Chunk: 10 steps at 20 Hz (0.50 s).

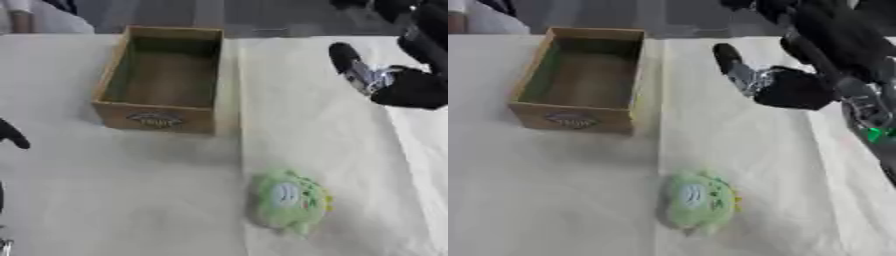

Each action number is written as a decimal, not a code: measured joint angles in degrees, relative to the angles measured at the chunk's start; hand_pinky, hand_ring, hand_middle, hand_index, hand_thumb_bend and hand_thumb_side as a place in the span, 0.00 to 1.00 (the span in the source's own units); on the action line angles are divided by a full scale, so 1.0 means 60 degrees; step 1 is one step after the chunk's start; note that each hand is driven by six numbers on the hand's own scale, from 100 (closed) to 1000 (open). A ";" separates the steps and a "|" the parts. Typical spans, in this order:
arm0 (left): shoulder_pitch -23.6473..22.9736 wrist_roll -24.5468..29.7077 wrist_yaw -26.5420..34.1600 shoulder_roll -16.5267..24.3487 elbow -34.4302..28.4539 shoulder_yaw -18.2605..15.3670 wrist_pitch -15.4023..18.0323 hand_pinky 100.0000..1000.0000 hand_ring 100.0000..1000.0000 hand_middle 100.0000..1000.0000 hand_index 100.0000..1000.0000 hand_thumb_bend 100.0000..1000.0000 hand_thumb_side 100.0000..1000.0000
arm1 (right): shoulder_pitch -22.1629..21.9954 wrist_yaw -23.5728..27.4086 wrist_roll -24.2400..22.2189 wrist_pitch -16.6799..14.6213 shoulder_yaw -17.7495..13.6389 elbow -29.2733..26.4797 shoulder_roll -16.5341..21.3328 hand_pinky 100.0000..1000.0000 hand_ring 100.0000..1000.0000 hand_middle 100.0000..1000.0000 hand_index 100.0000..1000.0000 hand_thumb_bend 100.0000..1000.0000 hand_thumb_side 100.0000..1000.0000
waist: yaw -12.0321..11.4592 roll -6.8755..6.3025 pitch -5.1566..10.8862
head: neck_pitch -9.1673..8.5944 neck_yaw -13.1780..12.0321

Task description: Pick up objects on the table and place them in the box.

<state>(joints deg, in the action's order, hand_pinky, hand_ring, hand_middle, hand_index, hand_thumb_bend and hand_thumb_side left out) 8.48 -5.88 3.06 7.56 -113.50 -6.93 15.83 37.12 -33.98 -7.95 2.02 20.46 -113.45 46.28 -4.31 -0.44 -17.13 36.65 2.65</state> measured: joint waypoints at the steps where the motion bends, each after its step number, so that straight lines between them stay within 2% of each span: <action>1: 0.0000 0.0000 0.0000 0.0000 0.0000 0.0000 0.0000 0.23 0.29 0.32 0.60 0.00 0.94 | 0.0036 0.0072 -0.0136 0.0071 0.0127 -0.0001 0.0000 0.87 0.88 0.71 0.87 0.15 1.00 | 0.0010 0.0003 0.0004 | 0.0000 -0.0004; 10: -0.0009 -0.0013 -0.0002 0.0004 0.0000 -0.0002 -0.0013 0.23 0.29 0.32 0.60 0.00 0.94 | -0.0124 0.0476 -0.1379 0.0286 0.0767 -0.0003 -0.0149 0.89 0.90 0.72 0.90 0.25 1.00 | 0.0108 0.0035 0.0027 | -0.0001 -0.0025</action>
<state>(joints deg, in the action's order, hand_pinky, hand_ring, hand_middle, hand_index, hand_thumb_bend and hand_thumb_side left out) 8.42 -5.95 3.05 7.58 -113.50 -6.94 15.75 36.38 -31.12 -16.23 3.74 25.07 -113.47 45.39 -3.66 -0.23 -16.97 36.64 2.50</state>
